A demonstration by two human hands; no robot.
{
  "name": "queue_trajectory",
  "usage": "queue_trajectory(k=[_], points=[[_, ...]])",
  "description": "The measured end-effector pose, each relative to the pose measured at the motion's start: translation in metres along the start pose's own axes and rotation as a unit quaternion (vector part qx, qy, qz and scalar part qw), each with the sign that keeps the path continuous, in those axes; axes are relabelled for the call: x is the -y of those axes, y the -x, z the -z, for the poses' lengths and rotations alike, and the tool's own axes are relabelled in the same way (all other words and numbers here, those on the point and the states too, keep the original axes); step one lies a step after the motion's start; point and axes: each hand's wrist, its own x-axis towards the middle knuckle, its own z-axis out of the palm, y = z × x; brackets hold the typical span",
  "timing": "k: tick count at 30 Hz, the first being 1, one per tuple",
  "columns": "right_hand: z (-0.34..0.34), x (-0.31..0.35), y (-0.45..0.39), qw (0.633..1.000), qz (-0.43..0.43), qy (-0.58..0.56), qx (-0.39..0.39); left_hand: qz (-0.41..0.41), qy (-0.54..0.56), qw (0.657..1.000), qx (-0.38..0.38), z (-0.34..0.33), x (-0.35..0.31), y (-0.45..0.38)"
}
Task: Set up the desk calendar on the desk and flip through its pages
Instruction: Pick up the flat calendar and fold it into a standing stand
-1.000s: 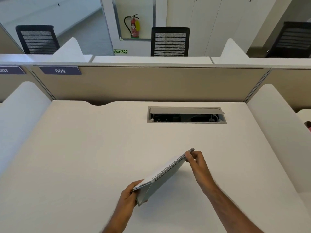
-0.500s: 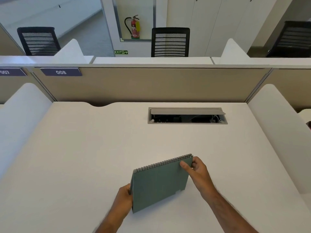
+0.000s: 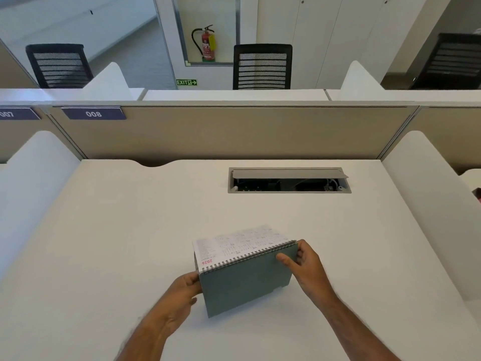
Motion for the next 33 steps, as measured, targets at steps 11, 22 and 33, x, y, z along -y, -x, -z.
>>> queue_trajectory(k=[11,22,33], points=[[-0.005,0.003,-0.007,1.000,-0.001,0.006,0.029,-0.197,0.114,0.972,-0.052,-0.007,-0.043,0.012],[-0.009,0.007,-0.010,0.999,-0.041,0.015,0.015,-0.292,0.017,0.949,-0.118,0.006,-0.032,0.013],[-0.014,0.009,-0.008,0.995,-0.077,-0.046,0.042,-0.224,0.027,0.937,-0.266,-0.007,-0.011,0.000]])
